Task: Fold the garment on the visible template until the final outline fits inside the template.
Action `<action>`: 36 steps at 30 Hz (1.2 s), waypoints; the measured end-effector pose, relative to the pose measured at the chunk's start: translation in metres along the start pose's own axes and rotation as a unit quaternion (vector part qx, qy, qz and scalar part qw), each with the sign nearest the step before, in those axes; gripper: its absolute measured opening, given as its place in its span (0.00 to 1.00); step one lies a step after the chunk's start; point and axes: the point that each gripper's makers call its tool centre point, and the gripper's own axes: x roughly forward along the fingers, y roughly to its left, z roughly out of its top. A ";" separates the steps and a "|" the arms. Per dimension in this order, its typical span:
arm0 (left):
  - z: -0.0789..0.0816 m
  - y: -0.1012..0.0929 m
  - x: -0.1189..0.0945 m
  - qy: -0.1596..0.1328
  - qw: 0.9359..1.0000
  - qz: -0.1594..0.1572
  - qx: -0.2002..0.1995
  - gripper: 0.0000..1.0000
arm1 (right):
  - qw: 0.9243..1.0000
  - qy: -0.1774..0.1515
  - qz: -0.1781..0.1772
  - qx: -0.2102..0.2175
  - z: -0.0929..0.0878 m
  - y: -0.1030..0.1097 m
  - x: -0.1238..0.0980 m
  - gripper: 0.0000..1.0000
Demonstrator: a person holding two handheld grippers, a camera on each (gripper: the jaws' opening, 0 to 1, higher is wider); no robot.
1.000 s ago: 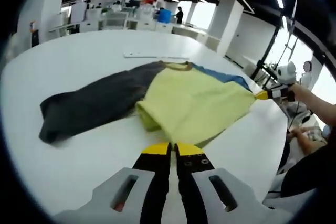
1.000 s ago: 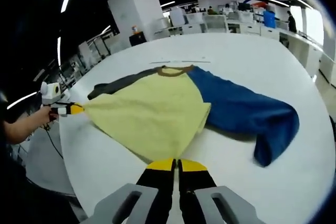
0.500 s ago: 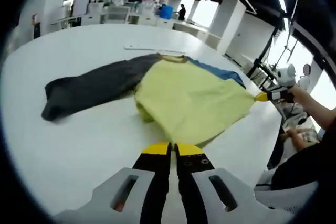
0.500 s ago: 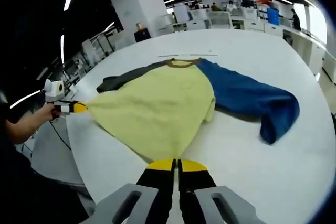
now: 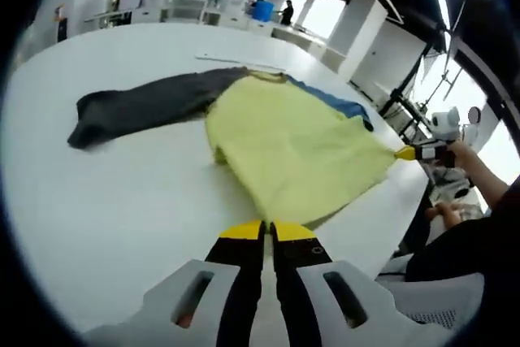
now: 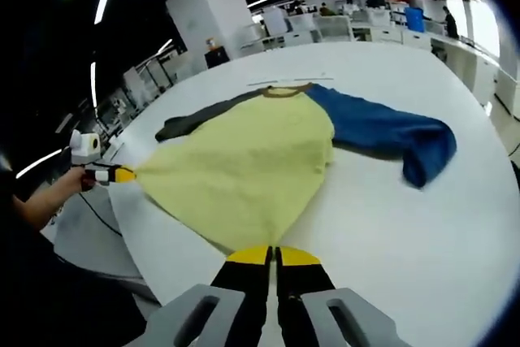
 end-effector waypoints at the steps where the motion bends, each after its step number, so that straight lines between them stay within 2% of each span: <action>1: -0.003 0.000 -0.001 0.003 1.000 0.001 -0.002 0.01 | 1.000 0.000 0.001 0.002 -0.002 0.002 -0.001 0.00; 11: -0.029 -0.005 -0.009 0.023 1.000 0.002 -0.016 0.01 | 1.000 0.008 -0.005 0.017 -0.026 0.010 -0.011 0.00; 14: -0.037 -0.004 -0.010 0.026 0.999 0.007 -0.033 0.01 | 1.000 0.019 -0.010 0.016 -0.036 0.011 -0.014 0.00; 20: -0.057 0.002 -0.009 0.054 0.997 0.026 -0.039 0.00 | 0.999 0.032 -0.020 0.022 -0.052 0.007 -0.013 0.00; 21: -0.063 0.003 -0.010 0.068 0.996 0.031 -0.042 0.00 | 0.999 0.033 -0.021 0.028 -0.054 0.006 -0.012 0.00; 23: -0.067 0.005 -0.010 0.073 0.996 0.039 -0.032 0.00 | 0.999 0.037 -0.025 0.026 -0.057 0.005 -0.011 0.00; 31: -0.071 0.001 -0.006 0.073 0.996 0.039 -0.036 0.00 | 0.998 0.045 -0.033 0.028 -0.063 0.002 -0.008 0.00; 35: -0.069 -0.001 -0.006 0.069 0.996 0.035 -0.039 0.00 | 0.997 0.062 -0.046 0.021 -0.068 -0.003 -0.010 0.00; 36: -0.068 -0.001 -0.006 0.067 0.996 0.034 -0.038 0.00 | 0.997 0.062 -0.048 0.021 -0.067 -0.005 -0.011 0.03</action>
